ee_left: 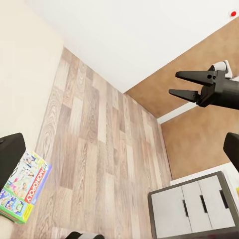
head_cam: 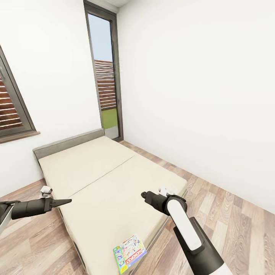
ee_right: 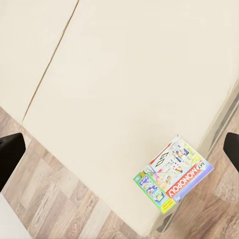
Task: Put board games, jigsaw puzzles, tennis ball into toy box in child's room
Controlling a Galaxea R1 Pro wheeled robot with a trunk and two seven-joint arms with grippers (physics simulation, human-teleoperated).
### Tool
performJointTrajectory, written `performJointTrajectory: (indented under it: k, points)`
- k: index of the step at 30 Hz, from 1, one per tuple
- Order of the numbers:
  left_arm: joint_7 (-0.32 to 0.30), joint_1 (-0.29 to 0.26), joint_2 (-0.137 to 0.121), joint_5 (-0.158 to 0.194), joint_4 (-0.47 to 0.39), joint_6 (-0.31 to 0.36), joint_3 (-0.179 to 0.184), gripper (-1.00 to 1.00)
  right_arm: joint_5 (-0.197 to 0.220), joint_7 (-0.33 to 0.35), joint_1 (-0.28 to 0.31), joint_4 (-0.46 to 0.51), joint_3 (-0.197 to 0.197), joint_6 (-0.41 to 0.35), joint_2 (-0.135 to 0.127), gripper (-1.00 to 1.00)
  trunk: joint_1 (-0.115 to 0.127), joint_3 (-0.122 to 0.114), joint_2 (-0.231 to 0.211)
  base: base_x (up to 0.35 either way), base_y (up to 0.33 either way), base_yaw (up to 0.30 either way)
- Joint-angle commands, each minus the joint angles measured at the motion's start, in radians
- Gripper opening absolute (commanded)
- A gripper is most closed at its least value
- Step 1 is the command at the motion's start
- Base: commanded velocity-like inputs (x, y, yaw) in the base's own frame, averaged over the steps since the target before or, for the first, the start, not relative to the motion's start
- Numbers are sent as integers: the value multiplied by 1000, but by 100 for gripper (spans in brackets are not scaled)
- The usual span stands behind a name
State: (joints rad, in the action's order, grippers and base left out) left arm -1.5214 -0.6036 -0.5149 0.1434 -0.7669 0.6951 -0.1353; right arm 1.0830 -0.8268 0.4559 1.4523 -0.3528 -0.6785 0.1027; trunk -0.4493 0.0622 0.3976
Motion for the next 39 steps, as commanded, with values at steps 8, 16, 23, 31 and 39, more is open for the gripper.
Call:
performJointTrajectory:
  k: [8, 16, 23, 31, 39]
  points:
    - [-3, -1, 0, -1, 0, 9, 0, 100, 9, -9, 1, -1, -1, -1, 1, 100, -1, 2, 2, 2, -2, 0]
    - [-4, -1, 1, 1, 0, -1, 0, 100, 8, -9, 1, -1, 0, -2, 2, 100, -1, 2, 2, 23, -39, 0]
    - [-3, -1, 2, 0, 0, -4, 0, 100, 9, -9, 1, -3, 0, -2, 2, 100, -1, 2, 2, 3, -5, 0]
    - [-5, -1, 5, 0, 0, -5, 0, 100, 9, -9, 1, -6, -1, -2, 2, 100, -1, 2, 2, 0, -87, 0]
    - [-4, -1, 6, -1, 0, -5, 0, 100, 9, -9, 1, -6, -1, -1, 2, 100, -1, 2, 2, 0, -34, 0]
